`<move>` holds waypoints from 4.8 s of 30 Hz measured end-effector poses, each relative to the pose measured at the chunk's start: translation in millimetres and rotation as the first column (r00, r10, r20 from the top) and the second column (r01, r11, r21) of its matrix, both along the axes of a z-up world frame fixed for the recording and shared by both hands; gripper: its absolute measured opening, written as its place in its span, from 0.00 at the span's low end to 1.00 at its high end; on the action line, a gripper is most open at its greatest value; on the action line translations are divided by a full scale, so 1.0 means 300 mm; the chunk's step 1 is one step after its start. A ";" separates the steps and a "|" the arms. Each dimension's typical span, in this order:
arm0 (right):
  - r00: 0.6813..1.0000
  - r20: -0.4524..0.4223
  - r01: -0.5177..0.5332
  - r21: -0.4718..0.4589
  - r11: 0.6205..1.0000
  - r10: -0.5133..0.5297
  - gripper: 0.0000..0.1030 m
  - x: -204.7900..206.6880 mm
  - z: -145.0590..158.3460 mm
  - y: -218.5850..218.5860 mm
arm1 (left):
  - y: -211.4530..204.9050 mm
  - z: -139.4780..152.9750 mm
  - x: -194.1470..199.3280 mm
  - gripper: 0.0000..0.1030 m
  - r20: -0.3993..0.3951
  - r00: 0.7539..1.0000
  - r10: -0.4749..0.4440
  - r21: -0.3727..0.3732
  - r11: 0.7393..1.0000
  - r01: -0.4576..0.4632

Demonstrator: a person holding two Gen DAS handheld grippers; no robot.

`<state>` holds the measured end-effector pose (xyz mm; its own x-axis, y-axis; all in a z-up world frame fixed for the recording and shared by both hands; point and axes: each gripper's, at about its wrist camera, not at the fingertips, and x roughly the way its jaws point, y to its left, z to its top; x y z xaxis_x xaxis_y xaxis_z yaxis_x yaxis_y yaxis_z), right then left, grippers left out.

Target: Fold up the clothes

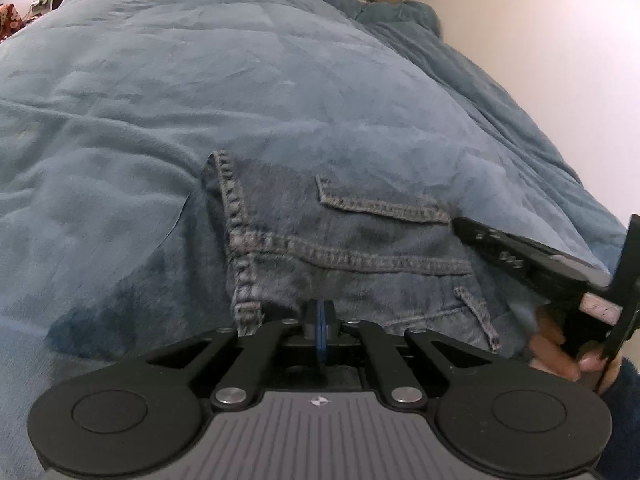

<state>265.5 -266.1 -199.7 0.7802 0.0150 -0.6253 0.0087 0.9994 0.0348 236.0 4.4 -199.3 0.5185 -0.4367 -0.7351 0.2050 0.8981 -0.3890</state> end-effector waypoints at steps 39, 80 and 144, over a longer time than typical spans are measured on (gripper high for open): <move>0.958 0.069 -0.283 0.065 0.957 0.278 0.05 -0.396 0.094 0.222 | 0.010 0.070 -0.203 0.04 0.125 0.991 -0.053 -0.006 0.999 0.054; 0.997 0.045 -0.063 -0.043 0.997 0.065 0.99 -0.583 0.185 -0.017 | -0.075 0.098 -0.350 0.79 0.154 0.965 -0.211 0.334 0.930 0.150; 1.000 0.027 -0.003 0.310 0.951 -0.006 0.99 -0.676 0.049 -0.232 | -0.438 -0.110 -0.348 0.88 0.306 0.441 -0.844 0.951 0.246 -0.187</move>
<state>62.6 -335.6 -184.9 0.7969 0.2038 -0.5686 0.0047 0.9392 0.3432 131.4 -127.1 -232.4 0.9557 -0.1951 -0.2203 0.2635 0.2336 0.9359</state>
